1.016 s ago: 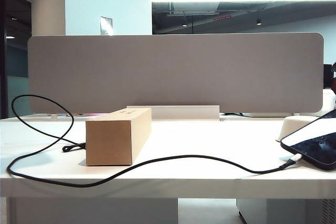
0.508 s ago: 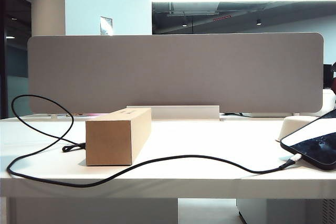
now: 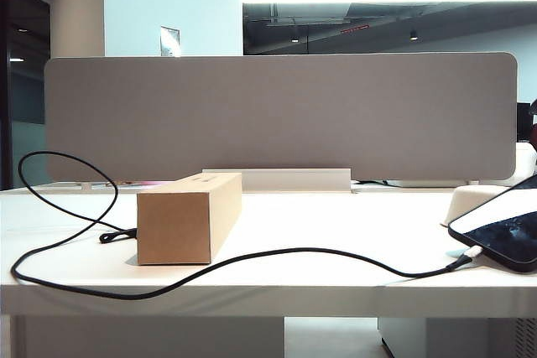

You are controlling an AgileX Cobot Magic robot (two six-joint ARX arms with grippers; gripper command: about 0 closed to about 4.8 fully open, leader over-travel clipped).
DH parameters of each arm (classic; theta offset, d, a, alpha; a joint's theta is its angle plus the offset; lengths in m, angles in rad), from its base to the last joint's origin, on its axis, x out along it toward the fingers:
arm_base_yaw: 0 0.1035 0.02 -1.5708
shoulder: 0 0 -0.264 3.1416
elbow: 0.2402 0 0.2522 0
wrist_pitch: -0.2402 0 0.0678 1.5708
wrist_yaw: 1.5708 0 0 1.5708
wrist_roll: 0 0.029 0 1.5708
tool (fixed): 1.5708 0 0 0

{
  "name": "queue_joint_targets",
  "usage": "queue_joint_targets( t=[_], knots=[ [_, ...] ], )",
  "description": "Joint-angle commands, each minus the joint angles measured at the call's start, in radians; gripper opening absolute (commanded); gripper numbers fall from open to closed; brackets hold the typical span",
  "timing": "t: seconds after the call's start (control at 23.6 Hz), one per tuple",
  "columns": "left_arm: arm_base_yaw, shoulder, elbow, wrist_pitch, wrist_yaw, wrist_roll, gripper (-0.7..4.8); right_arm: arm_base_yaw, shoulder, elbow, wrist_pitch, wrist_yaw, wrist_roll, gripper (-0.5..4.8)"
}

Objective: Pick up the charging cable and the phone, plug the charging cable into the charging port on the phone, and finally place them back on the table.

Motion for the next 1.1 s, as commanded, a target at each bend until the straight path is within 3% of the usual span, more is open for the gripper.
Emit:
queue_joint_targets(
  t=[0.04, 0.13, 0.42, 0.63, 0.8, 1.02, 1.1],
  knots=[
    [-0.001, -0.124, -0.154, 0.162, -0.167, -0.064, -0.06, 0.000, -0.001, -0.006, 0.010, 0.005, -0.003, -0.05],
    [-0.001, -0.216, -0.279, 0.233, -0.214, -0.062, -0.06, 0.001, -0.001, -0.006, 0.010, 0.005, -0.003, -0.05],
    [0.027, -0.423, -0.579, 0.450, -0.200, -0.052, -0.06, 0.000, -0.001, -0.006, 0.010, 0.005, -0.003, -0.05],
    [0.180, -0.527, -0.776, 0.565, -0.016, -0.060, -0.06, 0.000, -0.001, -0.006, 0.010, 0.005, -0.003, -0.05],
    [0.294, -0.599, -0.911, 0.652, 0.063, -0.091, -0.06, 0.000, -0.001, -0.006, 0.010, 0.005, -0.003, -0.05],
    [0.381, -0.760, -1.213, 1.006, 0.080, -0.218, -0.06, 0.000, -0.001, -0.006, 0.010, 0.005, -0.003, -0.05],
    [0.399, -0.819, -1.305, 1.093, 0.089, -0.217, -0.06, 0.000, -0.001, -0.006, 0.010, 0.005, -0.003, -0.05]
  ],
)
